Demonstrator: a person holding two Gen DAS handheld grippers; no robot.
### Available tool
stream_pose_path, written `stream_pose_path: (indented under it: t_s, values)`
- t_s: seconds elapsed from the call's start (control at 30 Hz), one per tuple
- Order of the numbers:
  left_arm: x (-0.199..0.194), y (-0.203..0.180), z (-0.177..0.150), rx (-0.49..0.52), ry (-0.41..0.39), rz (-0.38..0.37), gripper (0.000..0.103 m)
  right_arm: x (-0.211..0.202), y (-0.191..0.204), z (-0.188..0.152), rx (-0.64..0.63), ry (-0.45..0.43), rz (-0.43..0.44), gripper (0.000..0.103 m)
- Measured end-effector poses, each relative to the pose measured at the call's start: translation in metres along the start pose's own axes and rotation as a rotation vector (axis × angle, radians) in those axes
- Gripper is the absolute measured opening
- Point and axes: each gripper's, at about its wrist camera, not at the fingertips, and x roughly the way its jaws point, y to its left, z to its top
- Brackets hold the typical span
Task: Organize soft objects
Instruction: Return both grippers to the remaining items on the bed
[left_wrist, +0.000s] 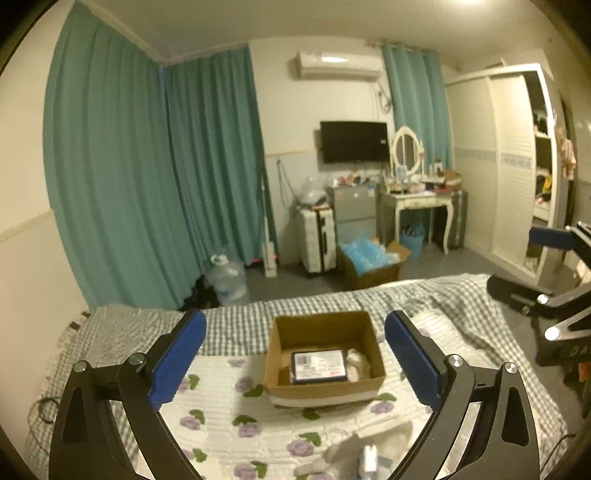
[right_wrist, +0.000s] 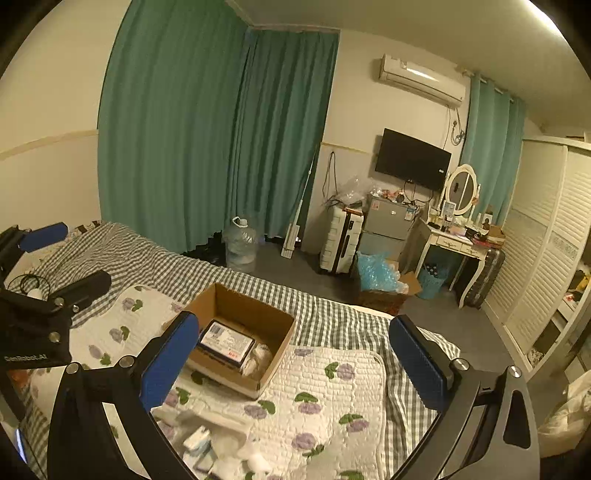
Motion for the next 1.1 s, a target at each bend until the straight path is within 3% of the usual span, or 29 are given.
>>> stream_pose_path:
  t_s: [0.2, 0.43, 0.67, 0.8, 0.97, 1.1]
  values:
    - [-0.025, -0.004, -0.016, 0.013, -0.017, 0.006, 0.099, -0.024, 0.021, -0.021, -0.046, 0.02, -0.002, 0.103]
    - [-0.02, -0.012, -0.055, 0.007, 0.009, 0.002, 0.099, -0.007, 0.035, -0.063, -0.064, 0.08, 0.07, 0.103]
    - [0.013, -0.013, -0.105, -0.083, 0.086, 0.024, 0.099, 0.054, 0.041, -0.117, -0.04, 0.168, 0.121, 0.103]
    - [0.046, -0.014, -0.137, -0.119, 0.164, 0.031, 0.099, 0.094, 0.043, -0.141, -0.059, 0.23, 0.094, 0.103]
    - [0.076, -0.018, -0.178, -0.15, 0.263, 0.054, 0.099, 0.146, 0.045, -0.173, -0.025, 0.324, 0.159, 0.102]
    - [0.099, -0.02, -0.208, -0.19, 0.349, 0.059, 0.099, 0.182, 0.049, -0.192, -0.015, 0.4, 0.21, 0.084]
